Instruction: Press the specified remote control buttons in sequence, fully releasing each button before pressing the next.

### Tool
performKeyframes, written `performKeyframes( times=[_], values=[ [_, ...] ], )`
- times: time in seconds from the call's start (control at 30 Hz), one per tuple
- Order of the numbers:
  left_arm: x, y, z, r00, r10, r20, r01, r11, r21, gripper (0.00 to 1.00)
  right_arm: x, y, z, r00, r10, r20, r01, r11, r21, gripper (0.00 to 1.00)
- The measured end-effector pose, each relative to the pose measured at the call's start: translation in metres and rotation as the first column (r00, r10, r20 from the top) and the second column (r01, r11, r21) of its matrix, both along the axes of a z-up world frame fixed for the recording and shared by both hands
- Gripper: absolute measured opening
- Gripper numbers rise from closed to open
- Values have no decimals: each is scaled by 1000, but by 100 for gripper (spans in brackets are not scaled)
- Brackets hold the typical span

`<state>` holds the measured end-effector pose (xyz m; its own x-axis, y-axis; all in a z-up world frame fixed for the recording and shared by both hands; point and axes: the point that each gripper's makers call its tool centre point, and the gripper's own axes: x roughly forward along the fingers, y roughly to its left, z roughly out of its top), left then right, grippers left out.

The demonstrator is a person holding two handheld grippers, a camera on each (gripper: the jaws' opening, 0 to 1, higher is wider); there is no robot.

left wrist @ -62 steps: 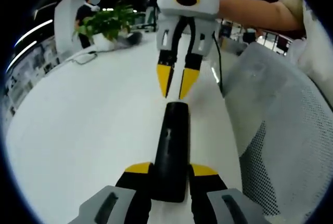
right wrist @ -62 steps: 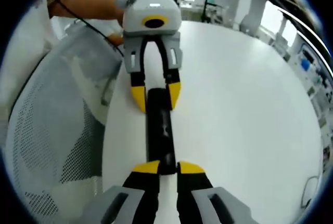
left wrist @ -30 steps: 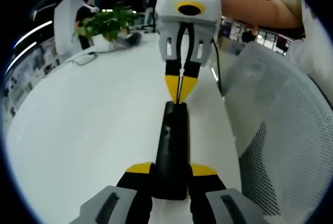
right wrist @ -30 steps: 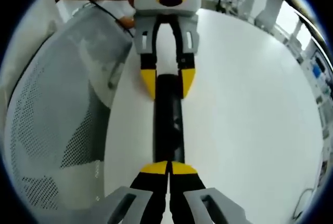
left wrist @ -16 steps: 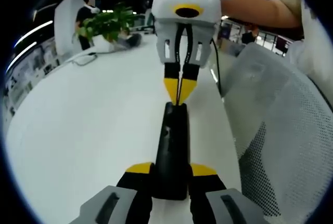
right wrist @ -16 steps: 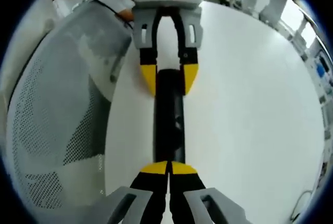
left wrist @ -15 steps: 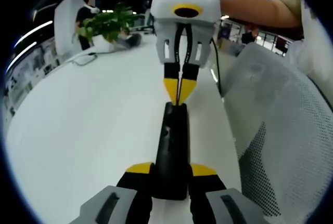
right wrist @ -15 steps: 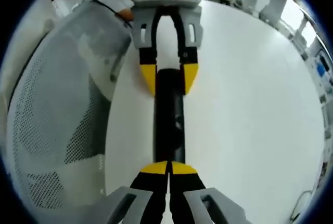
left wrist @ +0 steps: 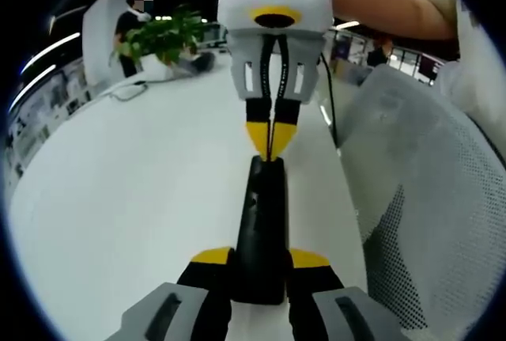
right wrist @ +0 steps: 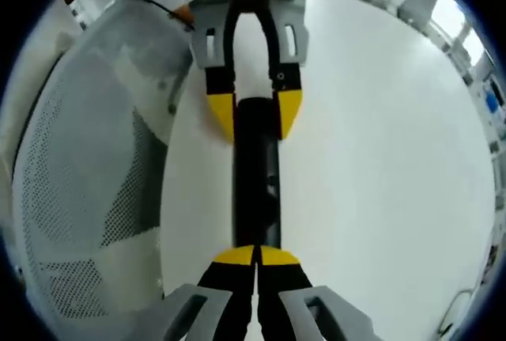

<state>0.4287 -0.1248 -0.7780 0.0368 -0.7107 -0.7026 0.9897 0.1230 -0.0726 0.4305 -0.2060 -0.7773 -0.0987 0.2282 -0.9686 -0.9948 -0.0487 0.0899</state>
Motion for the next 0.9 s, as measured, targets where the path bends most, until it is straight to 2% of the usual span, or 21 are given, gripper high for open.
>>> performKeyframes(
  times=[0.17,0.27,0.9],
  values=[
    [0,0,0,1000,0,5,0,1000,6,25,1,0,0,998,-55,-24,55,998,1,0],
    [0,0,0,1000,2,6,-2,1000,7,25,1,-1,0,998,-65,-19,65,998,5,0],
    [1,-1,-2,1000,-3,26,2,1000,25,25,-2,-1,0,999,-31,40,31,999,-9,0]
  ],
)
